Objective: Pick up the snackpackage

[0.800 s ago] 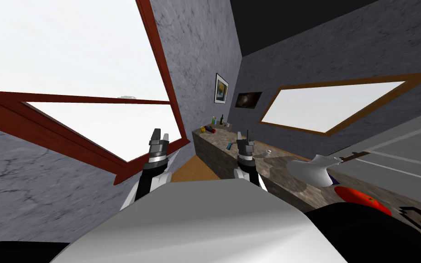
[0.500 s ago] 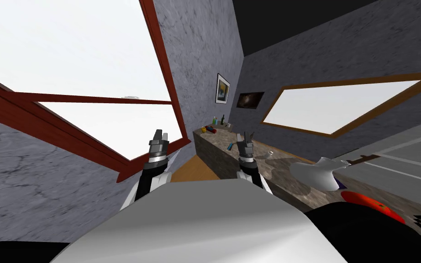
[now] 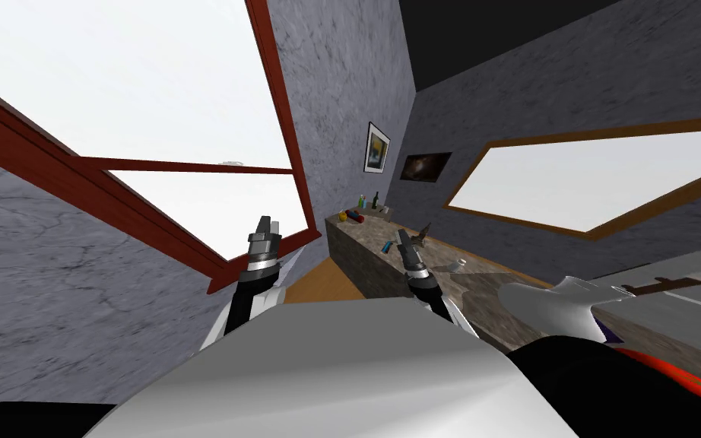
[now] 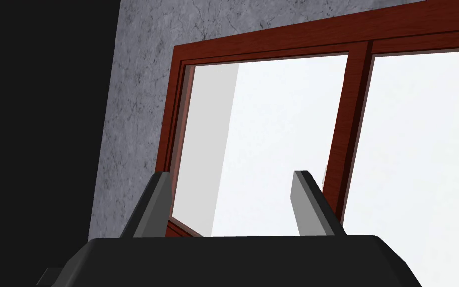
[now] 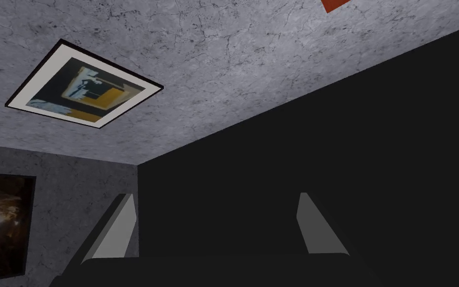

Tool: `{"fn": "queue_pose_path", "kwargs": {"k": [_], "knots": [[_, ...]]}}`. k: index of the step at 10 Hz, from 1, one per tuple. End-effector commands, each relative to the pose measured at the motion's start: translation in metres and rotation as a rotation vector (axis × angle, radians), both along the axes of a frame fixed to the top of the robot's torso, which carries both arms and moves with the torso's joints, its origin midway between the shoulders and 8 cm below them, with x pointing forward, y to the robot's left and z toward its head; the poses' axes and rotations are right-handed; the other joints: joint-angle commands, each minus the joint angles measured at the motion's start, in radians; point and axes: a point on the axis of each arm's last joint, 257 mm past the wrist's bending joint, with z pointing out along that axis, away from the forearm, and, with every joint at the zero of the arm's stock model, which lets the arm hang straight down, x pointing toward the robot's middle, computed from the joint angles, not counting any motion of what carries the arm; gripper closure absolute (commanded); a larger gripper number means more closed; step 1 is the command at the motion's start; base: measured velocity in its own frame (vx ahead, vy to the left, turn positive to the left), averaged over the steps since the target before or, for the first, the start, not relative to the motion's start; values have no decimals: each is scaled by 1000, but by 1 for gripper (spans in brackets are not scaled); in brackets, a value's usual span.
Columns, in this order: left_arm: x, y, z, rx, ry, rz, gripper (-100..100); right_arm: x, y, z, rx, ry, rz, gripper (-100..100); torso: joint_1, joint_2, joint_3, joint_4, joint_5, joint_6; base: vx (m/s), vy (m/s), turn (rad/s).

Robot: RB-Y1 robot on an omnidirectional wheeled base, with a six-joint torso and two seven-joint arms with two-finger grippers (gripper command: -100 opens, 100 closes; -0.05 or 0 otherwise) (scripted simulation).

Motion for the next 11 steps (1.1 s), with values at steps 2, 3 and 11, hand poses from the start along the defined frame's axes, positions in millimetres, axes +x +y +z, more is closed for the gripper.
{"fn": "queue_pose_path", "kwargs": {"k": [2, 3, 11], "knots": [[0, 0, 0, 0, 0, 0, 0, -6, -7, -30, -161, 88, -43, -100, 0, 0, 0, 0, 0, 0, 17, -21, 150], [0, 0, 0, 0, 0, 0, 0, -7, -6, -33, -172, 98, -37, -100, 0, 0, 0, 0, 0, 0, 17, -23, 62], [0, 0, 0, 0, 0, 0, 0, -37, -35, -114, -620, 329, -88, -100, 1, 0, 0, 0, 0, 0, 16, -19, 121]]}}
